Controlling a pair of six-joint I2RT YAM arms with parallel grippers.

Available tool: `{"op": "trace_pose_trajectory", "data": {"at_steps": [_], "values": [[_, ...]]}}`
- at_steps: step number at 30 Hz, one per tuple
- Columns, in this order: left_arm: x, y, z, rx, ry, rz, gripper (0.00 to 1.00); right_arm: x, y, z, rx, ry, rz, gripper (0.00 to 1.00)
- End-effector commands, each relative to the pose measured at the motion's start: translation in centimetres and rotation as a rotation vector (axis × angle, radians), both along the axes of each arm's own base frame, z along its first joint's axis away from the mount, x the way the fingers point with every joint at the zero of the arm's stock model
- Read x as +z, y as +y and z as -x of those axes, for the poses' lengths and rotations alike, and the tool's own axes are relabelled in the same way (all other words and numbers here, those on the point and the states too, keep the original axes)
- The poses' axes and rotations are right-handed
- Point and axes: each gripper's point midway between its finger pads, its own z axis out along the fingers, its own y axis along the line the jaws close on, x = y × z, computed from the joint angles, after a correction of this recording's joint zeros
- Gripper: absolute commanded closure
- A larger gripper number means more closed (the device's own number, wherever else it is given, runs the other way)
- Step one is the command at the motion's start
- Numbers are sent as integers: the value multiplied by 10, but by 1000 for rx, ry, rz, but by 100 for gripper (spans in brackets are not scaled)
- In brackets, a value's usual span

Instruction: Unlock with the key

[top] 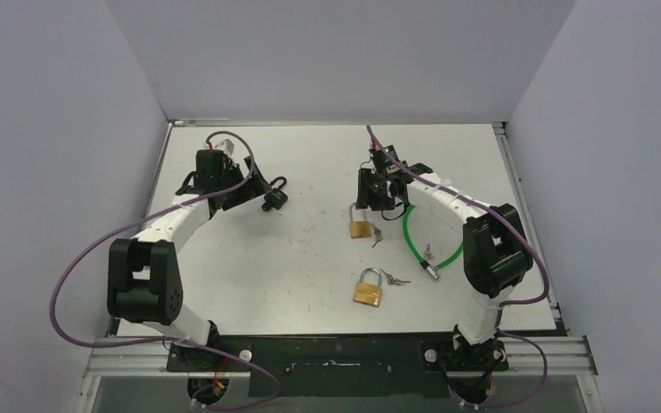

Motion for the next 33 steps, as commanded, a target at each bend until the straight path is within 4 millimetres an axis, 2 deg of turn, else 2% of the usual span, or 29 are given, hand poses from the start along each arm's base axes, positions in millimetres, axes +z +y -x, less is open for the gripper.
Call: {"op": "trace_pose_trajectory", "data": {"at_steps": [1,3,6,15,24,33], "values": [[33,-4,9,-14,-93,49,8,-18,-33,8,-40,32,172,52],[39,-7,16,-17,-103,69,7,-23,-43,12,-17,62,211,49],[42,-10,26,-22,-105,94,8,-28,-53,17,1,89,235,49],[49,-16,41,-46,-128,137,11,-49,-46,34,77,158,222,55],[49,-19,44,-33,-134,174,12,-68,-44,45,101,208,240,65],[47,-19,44,-22,-135,182,13,-77,-45,41,91,186,276,78]]}}
